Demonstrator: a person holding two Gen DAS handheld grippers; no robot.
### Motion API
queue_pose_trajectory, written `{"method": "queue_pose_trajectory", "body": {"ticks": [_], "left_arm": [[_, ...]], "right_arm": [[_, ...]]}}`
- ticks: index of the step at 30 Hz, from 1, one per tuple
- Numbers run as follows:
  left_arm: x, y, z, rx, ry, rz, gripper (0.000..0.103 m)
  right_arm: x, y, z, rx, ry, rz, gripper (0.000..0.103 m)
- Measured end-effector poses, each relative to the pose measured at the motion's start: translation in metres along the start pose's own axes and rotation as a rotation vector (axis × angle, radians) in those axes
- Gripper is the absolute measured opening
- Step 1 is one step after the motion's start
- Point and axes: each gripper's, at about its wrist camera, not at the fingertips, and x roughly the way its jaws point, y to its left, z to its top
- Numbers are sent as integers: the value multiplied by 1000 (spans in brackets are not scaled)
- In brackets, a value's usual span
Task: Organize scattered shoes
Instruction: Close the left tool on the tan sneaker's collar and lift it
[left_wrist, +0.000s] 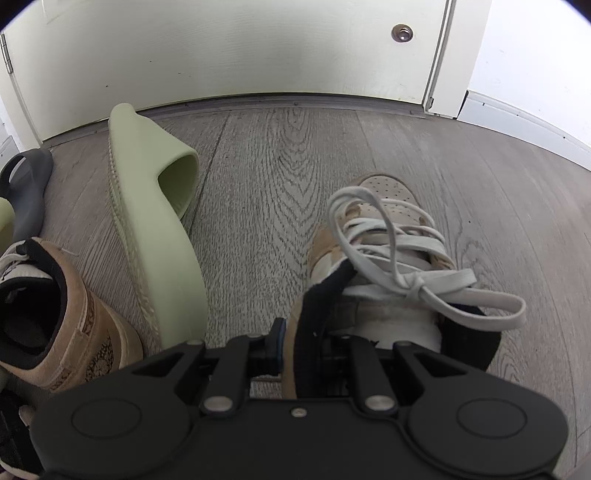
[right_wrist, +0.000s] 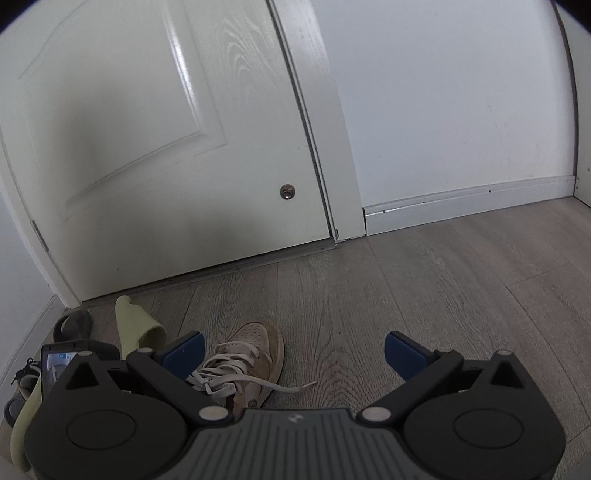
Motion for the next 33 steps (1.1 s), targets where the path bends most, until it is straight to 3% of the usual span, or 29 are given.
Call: {"method": "queue_pose_trajectory", "body": {"ticks": [9,12,17,24,33], "left_arm": [[-3,1,-2,-4,-5,5,16],[-2,-1,-3,3,-10,3,16],[1,0,-1,15,-21,-6,16],[9,-2,13,25,-19,-2,17],[3,4,-1,-7,-34,-3,15]], "right_arm": [[12,21,9,-263,67,119,102],[18,10,12,-194,100,154,102],[21,0,12,-115,94,139,102],[26,-4,9,-94,116,129,102],[31,-9,6,-77,125,122,102]]}}
